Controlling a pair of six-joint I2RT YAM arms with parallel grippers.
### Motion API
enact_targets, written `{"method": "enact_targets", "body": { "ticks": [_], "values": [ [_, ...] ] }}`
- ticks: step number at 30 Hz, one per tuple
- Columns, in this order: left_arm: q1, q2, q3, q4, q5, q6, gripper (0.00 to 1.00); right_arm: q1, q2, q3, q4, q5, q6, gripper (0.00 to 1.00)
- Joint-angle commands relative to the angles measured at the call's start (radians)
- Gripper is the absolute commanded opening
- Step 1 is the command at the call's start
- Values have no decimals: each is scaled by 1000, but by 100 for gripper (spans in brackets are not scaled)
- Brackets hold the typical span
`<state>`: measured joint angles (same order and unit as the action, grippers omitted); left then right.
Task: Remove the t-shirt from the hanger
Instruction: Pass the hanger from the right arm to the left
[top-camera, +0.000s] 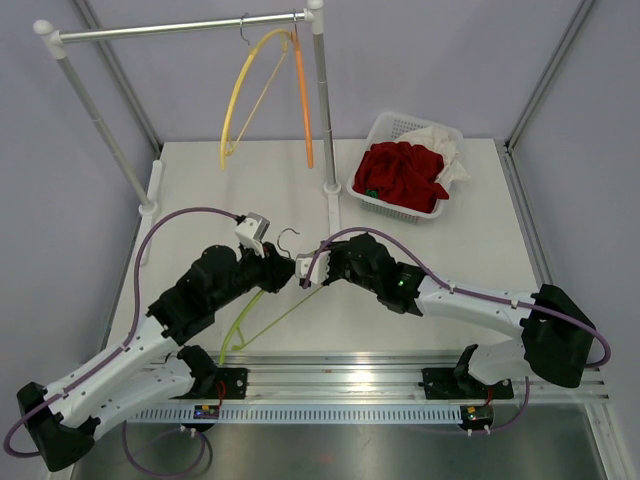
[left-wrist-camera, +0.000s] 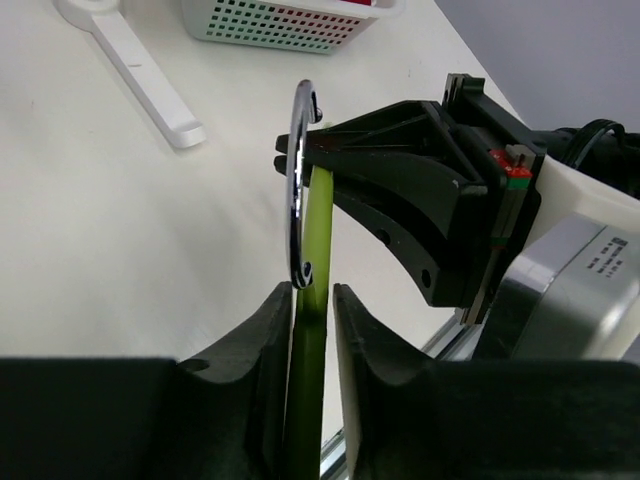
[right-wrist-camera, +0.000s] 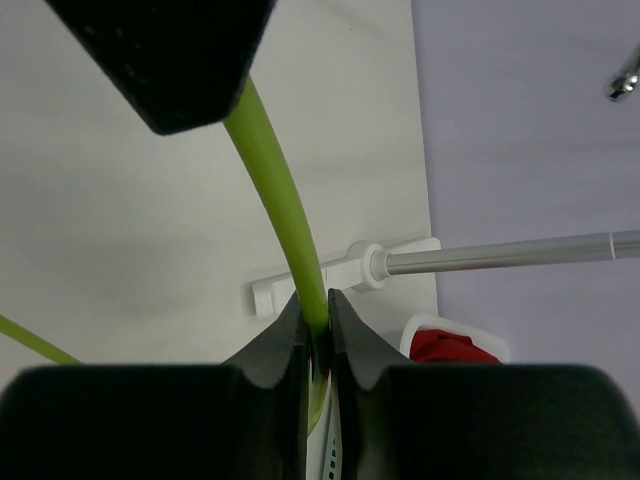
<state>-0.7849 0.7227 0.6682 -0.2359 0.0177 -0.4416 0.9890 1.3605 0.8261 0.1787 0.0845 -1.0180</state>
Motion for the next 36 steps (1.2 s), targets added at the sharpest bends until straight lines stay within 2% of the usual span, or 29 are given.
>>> {"method": "enact_targets", "body": {
  "ticks": [1,2,5,16,27,30,31,34,35,36],
  "values": [
    [-11,7,45,29,-13,20,19,8,-3,67,65,49,18,0],
    [-11,11,44,27,-13,21,9,7,-1,68,67,50,21,0],
    [-14,12,48,23,-42,24,0,7,-1,68,73,60,24,0],
    [-22,-11,51,24,-53,24,0,8,-15,62,85,60,33,0],
    [-36,-11,51,30,-59,30,0,7,-9,57,107,66,52,4],
    [-40,-8,53,32,-62,30,0,7,-12,54,113,69,56,8],
    [-42,-8,53,32,-64,32,0,7,-11,57,114,69,58,13],
    [-47,-5,57,30,-67,32,0,7,-12,54,119,73,58,13],
    [-48,-3,57,29,-70,32,0,8,-12,54,123,77,61,24],
    [-51,-5,57,29,-71,34,0,8,-12,53,125,77,61,29]
  ]
}}
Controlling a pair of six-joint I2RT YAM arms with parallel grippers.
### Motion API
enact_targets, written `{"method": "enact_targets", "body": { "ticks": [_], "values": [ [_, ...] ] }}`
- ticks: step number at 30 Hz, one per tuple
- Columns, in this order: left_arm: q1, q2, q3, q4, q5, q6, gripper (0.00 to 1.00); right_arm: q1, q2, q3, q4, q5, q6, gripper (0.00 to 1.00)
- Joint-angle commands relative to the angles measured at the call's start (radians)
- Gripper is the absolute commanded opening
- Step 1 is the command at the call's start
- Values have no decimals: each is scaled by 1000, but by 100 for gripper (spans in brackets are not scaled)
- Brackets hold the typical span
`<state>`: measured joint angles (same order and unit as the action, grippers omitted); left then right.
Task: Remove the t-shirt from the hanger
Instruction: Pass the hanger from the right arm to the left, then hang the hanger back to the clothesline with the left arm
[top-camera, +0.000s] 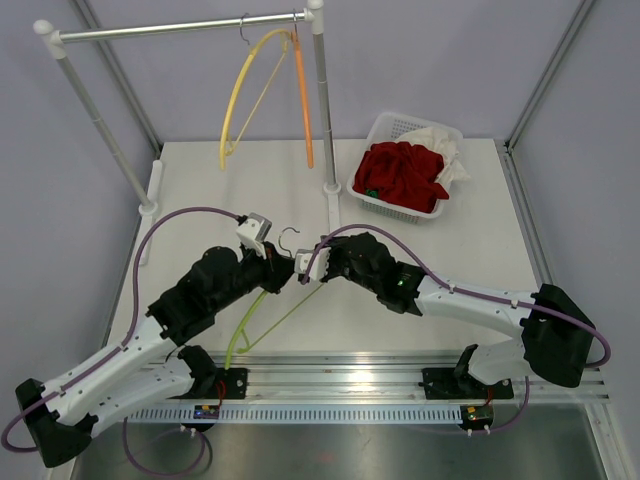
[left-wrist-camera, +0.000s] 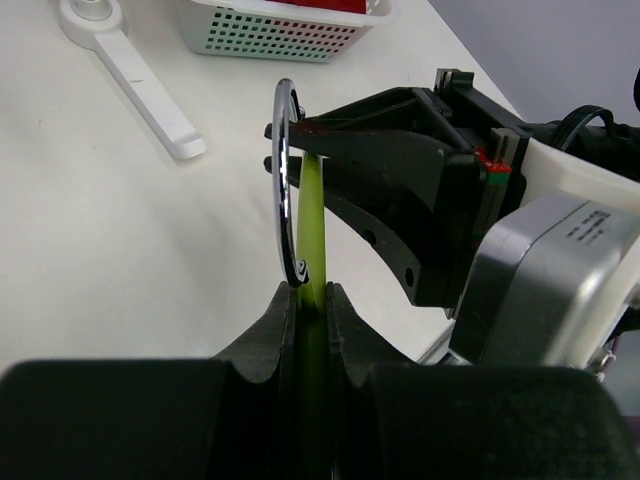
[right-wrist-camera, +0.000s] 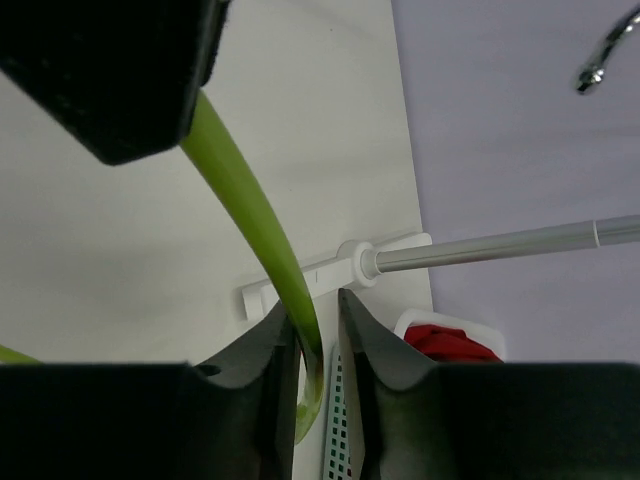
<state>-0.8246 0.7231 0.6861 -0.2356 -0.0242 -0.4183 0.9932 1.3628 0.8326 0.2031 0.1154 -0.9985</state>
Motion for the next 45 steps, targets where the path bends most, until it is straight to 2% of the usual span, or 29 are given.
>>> {"method": "enact_targets", "body": {
  "ticks": [1,3,4,5,7,10,11,16,24,29,34,38,41,45],
  "values": [
    [-11,-5,39,28,-31,9,0,2,-16,45,99,46,41,29],
    [-13,-7,39,28,-36,9,0,2,-16,42,107,47,44,31],
    [-13,-7,38,25,-40,9,0,4,-18,40,114,49,43,36],
    [-15,-7,38,24,-42,9,0,2,-19,37,117,49,44,49],
    [-16,-11,38,24,-43,7,0,2,-24,31,122,41,46,54],
    [-18,-14,36,21,-48,6,0,2,-39,19,128,32,52,76],
    [-18,-14,36,21,-49,6,0,4,-45,14,127,29,58,99],
    [-21,-10,38,13,-65,4,0,4,-88,-4,105,-38,81,99],
    [-44,9,32,15,-71,0,0,4,-293,-138,177,-161,221,100],
    [-62,47,46,16,-77,6,0,4,-373,-115,231,-71,316,99],
    [-71,53,47,19,-80,9,0,2,-384,-87,280,-17,353,100],
    [-73,38,38,16,-91,7,0,2,-381,-167,369,0,370,100],
    [-77,38,46,-10,-131,4,0,2,-375,-190,420,62,391,99],
    [-79,45,67,-89,-282,-4,0,2,-386,-184,388,99,406,99]
  ]
}}
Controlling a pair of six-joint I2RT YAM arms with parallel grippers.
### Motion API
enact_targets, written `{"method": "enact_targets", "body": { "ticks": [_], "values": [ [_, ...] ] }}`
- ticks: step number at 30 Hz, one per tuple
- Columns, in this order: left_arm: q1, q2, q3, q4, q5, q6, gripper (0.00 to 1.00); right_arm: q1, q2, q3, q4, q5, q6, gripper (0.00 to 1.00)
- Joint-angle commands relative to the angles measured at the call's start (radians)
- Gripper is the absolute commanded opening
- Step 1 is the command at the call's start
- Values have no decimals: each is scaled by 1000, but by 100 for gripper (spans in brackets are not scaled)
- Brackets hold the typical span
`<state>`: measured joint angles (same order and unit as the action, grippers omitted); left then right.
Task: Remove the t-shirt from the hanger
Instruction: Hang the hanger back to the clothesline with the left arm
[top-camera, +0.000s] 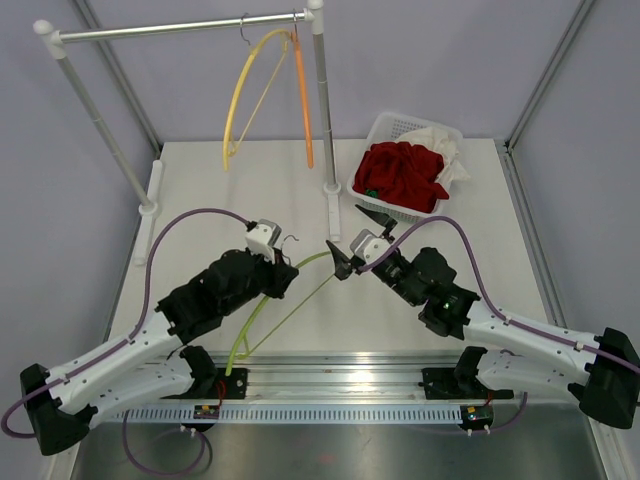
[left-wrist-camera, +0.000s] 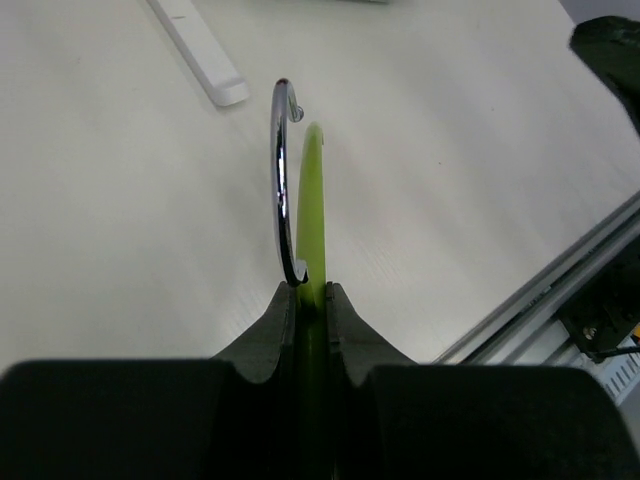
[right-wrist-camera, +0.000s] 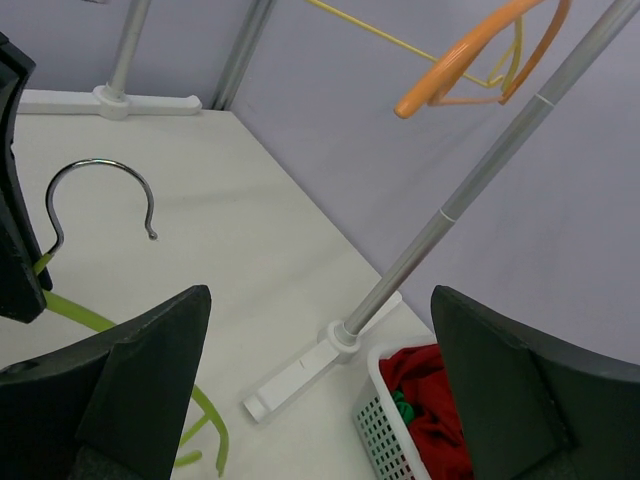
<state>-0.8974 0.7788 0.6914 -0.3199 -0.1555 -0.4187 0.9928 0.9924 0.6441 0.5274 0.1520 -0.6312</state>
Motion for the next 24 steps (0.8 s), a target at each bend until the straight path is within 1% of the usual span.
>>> {"method": "enact_targets", "body": {
  "ticks": [1,3,5,6,7,10,15,16,20,24],
  "values": [
    [-6,-10,69,-46,-174,-8,0,3,-24,3,65,66,44,99],
    [-6,-13,86,-91,-206,-29,0,3,-34,-3,71,73,53,99],
    [-17,-15,106,-169,-263,-60,0,3,-49,-11,74,69,62,100],
    [-26,-12,111,-198,-315,-74,0,4,-54,-15,75,64,65,100],
    [-28,-12,118,-256,-340,-87,0,3,-64,-18,79,63,73,100],
    [-28,-16,157,-352,-435,-143,0,3,-75,-21,80,41,82,100],
    [-26,-55,181,-444,-548,-225,0,3,-80,-26,79,21,96,100],
    [-26,-62,184,-476,-552,-239,0,4,-80,-27,79,21,97,100],
    [-28,-99,185,-508,-547,-276,0,3,-86,-27,79,24,99,100],
    [-28,-138,204,-556,-605,-316,0,4,-87,-27,80,18,103,100]
  ]
}}
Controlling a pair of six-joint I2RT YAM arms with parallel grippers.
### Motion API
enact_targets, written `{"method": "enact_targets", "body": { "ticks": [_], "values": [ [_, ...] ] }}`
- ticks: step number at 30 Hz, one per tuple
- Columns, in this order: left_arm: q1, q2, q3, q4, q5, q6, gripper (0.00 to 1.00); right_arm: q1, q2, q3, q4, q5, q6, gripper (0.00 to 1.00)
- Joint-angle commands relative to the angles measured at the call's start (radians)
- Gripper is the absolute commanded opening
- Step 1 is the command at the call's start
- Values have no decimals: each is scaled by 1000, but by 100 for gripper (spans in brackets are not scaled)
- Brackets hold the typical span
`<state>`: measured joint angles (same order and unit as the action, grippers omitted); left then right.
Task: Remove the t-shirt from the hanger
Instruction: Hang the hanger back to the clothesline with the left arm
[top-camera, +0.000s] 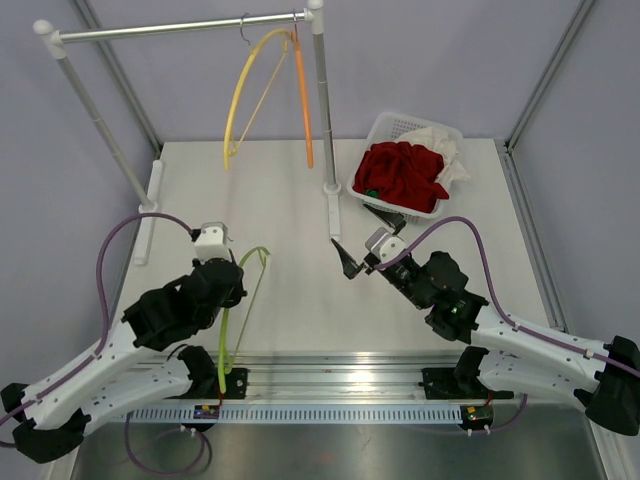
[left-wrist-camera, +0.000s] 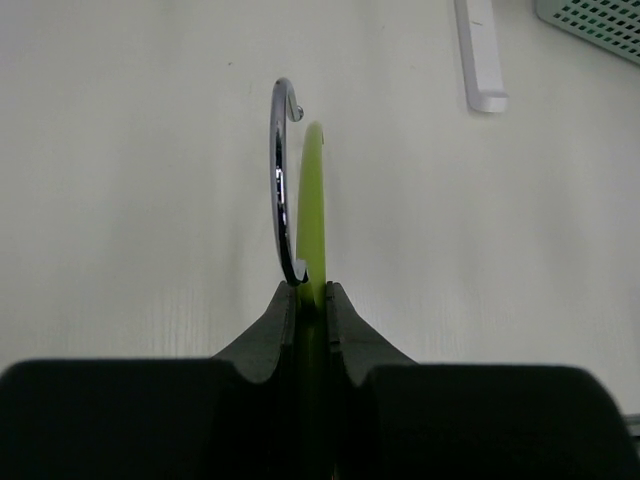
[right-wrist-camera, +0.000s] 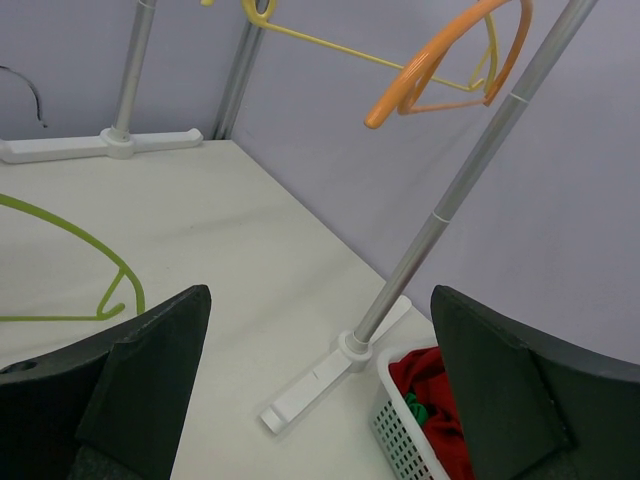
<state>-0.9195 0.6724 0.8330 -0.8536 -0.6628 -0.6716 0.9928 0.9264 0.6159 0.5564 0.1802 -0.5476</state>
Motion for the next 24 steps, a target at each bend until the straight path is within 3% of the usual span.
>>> {"method": "enact_targets", "body": {
  "ticks": [1,8,11,13,18,24],
  "values": [
    [-5,-36,69,-41,-107,-66,0,4,-20,4,53,-8,21,100],
    [-5,45,208,-300,-277,-224,0,3,-17,10,54,-22,26,99],
    [7,62,213,-217,-279,-143,0,3,-12,12,54,-25,26,100],
    [39,72,247,-263,-305,-167,0,3,-9,19,51,-28,25,100],
    [157,27,271,-217,-288,-100,0,3,-11,28,46,-39,23,100],
    [307,116,319,-112,-212,21,0,3,-14,36,46,-48,23,99]
  ]
}}
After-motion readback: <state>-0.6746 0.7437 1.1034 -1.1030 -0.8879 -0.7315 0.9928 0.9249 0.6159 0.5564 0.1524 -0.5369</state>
